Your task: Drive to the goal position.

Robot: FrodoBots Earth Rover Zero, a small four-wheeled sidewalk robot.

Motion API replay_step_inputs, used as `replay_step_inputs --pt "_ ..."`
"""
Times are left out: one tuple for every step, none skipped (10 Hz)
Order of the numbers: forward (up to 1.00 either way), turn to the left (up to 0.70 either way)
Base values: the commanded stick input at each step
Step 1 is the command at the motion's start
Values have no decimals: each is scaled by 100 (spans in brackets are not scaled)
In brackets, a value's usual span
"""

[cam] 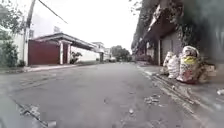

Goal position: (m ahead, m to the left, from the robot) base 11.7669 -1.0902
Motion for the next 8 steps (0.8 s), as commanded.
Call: replay_step_inputs --pt "100 -40" --pt "100 -40" --pt "100 -39" --pt "100 7" --pt "100 5" --pt "100 7" --pt "100 3" --pt "100 4"
